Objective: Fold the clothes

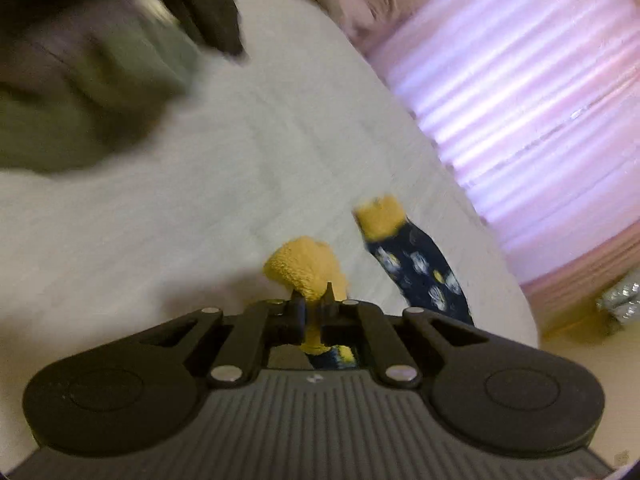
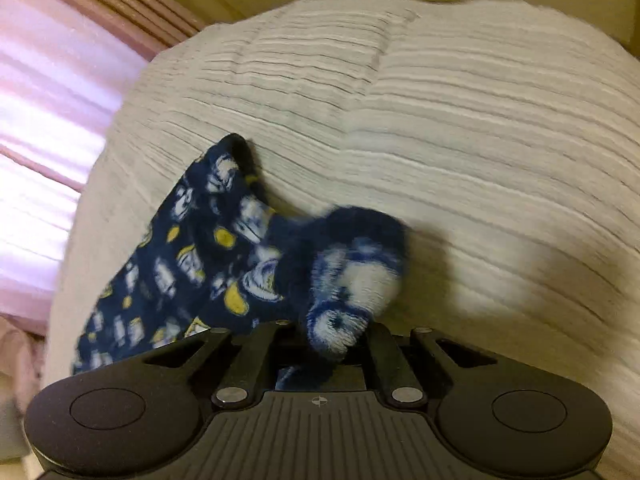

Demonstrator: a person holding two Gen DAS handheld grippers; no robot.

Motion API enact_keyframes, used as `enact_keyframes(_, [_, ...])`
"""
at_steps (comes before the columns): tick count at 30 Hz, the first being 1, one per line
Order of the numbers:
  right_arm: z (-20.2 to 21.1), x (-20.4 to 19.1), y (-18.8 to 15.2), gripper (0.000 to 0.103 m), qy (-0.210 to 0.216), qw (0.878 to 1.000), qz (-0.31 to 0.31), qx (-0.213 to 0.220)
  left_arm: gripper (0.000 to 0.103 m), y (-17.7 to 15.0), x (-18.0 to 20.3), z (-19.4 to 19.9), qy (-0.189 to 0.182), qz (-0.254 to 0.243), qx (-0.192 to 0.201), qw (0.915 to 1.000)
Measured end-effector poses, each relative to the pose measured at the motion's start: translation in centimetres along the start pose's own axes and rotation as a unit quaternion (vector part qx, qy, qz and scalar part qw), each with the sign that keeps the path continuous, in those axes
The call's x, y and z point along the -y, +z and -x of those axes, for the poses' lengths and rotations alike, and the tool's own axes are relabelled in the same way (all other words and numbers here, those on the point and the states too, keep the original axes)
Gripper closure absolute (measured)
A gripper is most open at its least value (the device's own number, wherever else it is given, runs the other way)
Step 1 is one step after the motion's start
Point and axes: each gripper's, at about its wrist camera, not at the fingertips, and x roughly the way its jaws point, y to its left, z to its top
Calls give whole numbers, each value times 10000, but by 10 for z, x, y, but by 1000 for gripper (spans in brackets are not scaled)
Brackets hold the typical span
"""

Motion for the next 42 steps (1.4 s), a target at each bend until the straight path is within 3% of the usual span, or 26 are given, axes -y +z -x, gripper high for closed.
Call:
enact_keyframes(3, [9, 12, -13, 99, -27, 9993, -48, -366, 95, -15, -38, 26, 885, -176, -247, 9956])
enact_keyframes(6, [-12, 24, -31, 94, -326, 9953, -89, -908, 90, -44, -77, 18, 1779, -195, -828, 9804])
enact_keyframes(7, [-21, 28, -37, 89, -484, 9930, -103, -1075, 89, -56, -87, 14, 1973, -169, -1029, 9748])
enact_keyframes(8, [-23, 30, -42, 66, -579, 9923, -71, -1091, 89, -67, -94, 12, 2103, -129, -1126, 9710])
enact_keyframes(9, [-25, 32, -46, 56, -672, 9916, -38, -1105, 89, -74, -98, 15, 2116, -39, -1086, 9713])
enact_keyframes(10, [-23, 33, -49, 45, -681, 9921, 5, -1053, 81, -80, -102, 19, 2072, 85, -1008, 9731])
enact_keyframes(12, [-15, 34, -50, 44, -614, 9934, 58, -969, 70, -87, -108, 27, 1956, 326, -894, 9761])
enact_keyframes(21, [-18, 33, -52, 44, -481, 9977, 140, -446, 69, -92, -108, 11, 1573, 531, -568, 9845])
enact_keyframes(24, [-23, 31, -54, 44, -367, 9985, 264, -324, 103, -90, -107, 13, 1257, 455, -487, 9898])
enact_keyframes(27, [-20, 30, -57, 44, -378, 9980, 442, -266, 102, -90, -106, 30, 1111, 460, -481, 9916])
enact_keyframes(29, [-15, 30, -58, 44, -453, 9973, 508, -260, 85, -90, -111, 48, 1095, 645, -363, 9912])
enact_keyframes(30, [-14, 33, -58, 44, -457, 9975, 455, -276, 64, -88, -113, 55, 1022, 743, -249, 9917])
enact_keyframes(31, [-12, 35, -59, 44, -460, 9977, 401, -293, 49, -86, -115, 59, 953, 833, -112, 9919])
enact_keyframes(33, [-7, 39, -60, 43, -313, 9989, 250, -251, 38, -80, -119, 52, 889, 1007, 60, 9909])
enact_keyframes(34, [-7, 40, -61, 43, -249, 9992, 212, -231, 36, -78, -121, 41, 851, 1090, 14, 9904])
enact_keyframes(36, [-8, 41, -63, 21, -135, 9997, 125, -141, 38, -75, -122, 18, 804, 1157, -111, 9900])
enact_keyframes(37, [-9, 40, -64, 20, -98, 9999, 92, -82, 54, -76, -120, 8, 867, 1014, -194, 9909])
enact_keyframes(38, [-12, 38, -65, 20, -54, 9999, 95, -9, 69, -77, -117, 0, 973, 838, -250, 9914])
enact_keyframes(39, [-15, 36, -65, 21, -84, 9999, 116, 51, 94, -77, -114, -8, 1080, 662, -305, 9915])
enact_keyframes(40, [-18, 33, -64, 21, -100, 9998, 162, 88, 96, -77, -112, -9, 1115, 555, -285, 9918])
enact_keyframes(42, [-20, 28, -61, 97, -228, 9992, 302, 152, 97, -72, -106, 4, 1029, 410, -85, 9938])
